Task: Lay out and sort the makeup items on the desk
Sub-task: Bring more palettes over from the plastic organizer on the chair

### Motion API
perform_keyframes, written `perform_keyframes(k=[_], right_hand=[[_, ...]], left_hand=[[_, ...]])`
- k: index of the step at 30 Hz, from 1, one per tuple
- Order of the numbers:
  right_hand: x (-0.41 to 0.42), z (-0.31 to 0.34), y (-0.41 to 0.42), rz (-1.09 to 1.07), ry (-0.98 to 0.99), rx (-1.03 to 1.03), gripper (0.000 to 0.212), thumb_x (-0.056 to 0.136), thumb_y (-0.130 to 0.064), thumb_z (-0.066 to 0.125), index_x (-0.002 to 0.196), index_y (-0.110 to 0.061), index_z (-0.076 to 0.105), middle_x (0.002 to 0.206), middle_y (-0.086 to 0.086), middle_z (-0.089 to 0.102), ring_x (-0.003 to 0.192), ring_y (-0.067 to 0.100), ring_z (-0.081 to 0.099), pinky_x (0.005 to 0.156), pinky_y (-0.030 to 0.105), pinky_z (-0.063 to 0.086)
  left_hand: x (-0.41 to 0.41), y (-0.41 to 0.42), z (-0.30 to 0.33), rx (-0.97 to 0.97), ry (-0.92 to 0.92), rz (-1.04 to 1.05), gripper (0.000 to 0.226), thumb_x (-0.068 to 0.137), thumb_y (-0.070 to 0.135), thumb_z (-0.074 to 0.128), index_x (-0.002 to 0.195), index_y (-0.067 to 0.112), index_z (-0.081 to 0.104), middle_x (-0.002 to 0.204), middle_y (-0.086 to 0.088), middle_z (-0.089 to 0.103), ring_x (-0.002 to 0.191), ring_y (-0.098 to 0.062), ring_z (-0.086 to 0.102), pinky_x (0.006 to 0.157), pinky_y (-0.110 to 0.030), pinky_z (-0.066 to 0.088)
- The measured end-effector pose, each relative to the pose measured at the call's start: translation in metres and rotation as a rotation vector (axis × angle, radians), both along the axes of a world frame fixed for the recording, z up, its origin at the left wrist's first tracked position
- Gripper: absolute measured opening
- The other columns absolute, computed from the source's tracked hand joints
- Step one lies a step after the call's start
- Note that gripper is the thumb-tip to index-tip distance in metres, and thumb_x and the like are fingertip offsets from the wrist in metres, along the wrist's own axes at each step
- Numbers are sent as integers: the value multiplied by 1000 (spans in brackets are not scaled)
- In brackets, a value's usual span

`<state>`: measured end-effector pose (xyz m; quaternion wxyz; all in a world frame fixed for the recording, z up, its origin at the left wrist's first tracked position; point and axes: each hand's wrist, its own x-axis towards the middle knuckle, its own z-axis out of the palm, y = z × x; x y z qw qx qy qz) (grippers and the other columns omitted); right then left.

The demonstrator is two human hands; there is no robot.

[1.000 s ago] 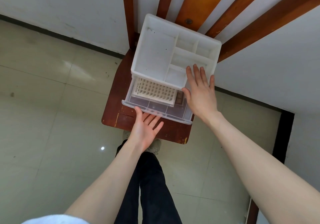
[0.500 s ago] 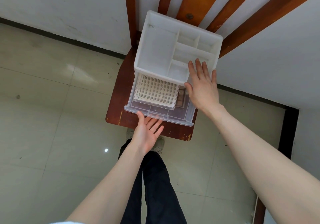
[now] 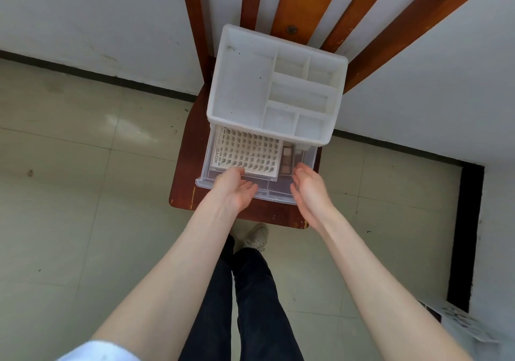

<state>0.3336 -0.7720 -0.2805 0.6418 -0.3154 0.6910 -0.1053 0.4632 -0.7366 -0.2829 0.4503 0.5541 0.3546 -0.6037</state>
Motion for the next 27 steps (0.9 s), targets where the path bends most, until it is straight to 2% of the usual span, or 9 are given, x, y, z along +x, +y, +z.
perform_keyframes(k=[3, 6, 10, 12, 14, 17, 20, 25, 27], right_hand=[[8, -8, -6, 12, 53, 24, 48, 103, -23, 25, 149, -11, 15, 156, 2, 18, 143, 17, 17, 118, 36, 14], [13, -10, -8, -77, 21, 65, 50, 103, -32, 22, 149, -12, 16, 155, 2, 19, 143, 16, 17, 118, 36, 14], [13, -15, -8, -129, 49, 84, 52, 102, -37, 21, 148, -14, 19, 155, 3, 23, 142, 19, 21, 117, 40, 18], [13, -16, -8, -96, 85, 63, 50, 103, -34, 20, 148, -15, 21, 154, 3, 25, 141, 19, 23, 117, 39, 19], [12, -18, -8, 9, 150, 7, 47, 103, -26, 21, 148, -14, 21, 154, 3, 25, 141, 19, 23, 116, 35, 18], [15, -20, -5, 150, 253, -55, 47, 102, -17, 25, 148, -15, 21, 153, 3, 27, 141, 22, 24, 117, 43, 17], [18, -22, -2, 209, 317, -95, 47, 101, -15, 29, 147, -15, 25, 150, 5, 34, 138, 24, 31, 114, 43, 25], [19, -23, 1, 239, 377, -136, 48, 99, -13, 37, 146, -10, 27, 148, 9, 36, 136, 25, 33, 111, 37, 27], [19, -21, 3, 327, 413, -179, 51, 98, -12, 41, 146, -8, 26, 148, 10, 35, 136, 26, 32, 110, 35, 27]], left_hand=[[0, -15, -1, 28, 55, 46, 48, 98, 3, 38, 142, -3, 21, 147, -24, 28, 136, -32, 31, 110, -42, 25], [-1, -26, 2, 34, 92, 64, 33, 98, 7, 41, 130, -1, 39, 134, -19, 48, 124, -30, 48, 102, -43, 37], [-3, -31, 0, 69, 57, 37, 26, 98, 8, 43, 122, 0, 47, 123, -14, 56, 116, -28, 55, 100, -43, 43], [-5, -27, 3, 71, -1, 2, 31, 97, 6, 44, 127, 1, 45, 117, -15, 57, 117, -30, 54, 98, -43, 43], [-7, -20, 11, 67, -47, -35, 35, 96, 5, 46, 131, 2, 43, 125, -18, 54, 119, -32, 52, 98, -43, 43], [-5, -9, 27, 31, -87, -84, 30, 95, 4, 48, 124, 1, 45, 122, -20, 55, 110, -34, 57, 90, -41, 50], [2, 2, 39, -18, -166, -197, 18, 94, 6, 51, 112, 4, 48, 107, -18, 60, 87, -27, 63, 77, -35, 53], [16, 29, 50, -68, -493, -581, 18, 93, 20, 54, 108, 9, 49, 101, -11, 64, 84, -18, 67, 66, -23, 57], [24, 39, 50, -68, -643, -701, 16, 93, 23, 54, 104, 12, 52, 101, -10, 65, 84, -18, 67, 69, -27, 57]])
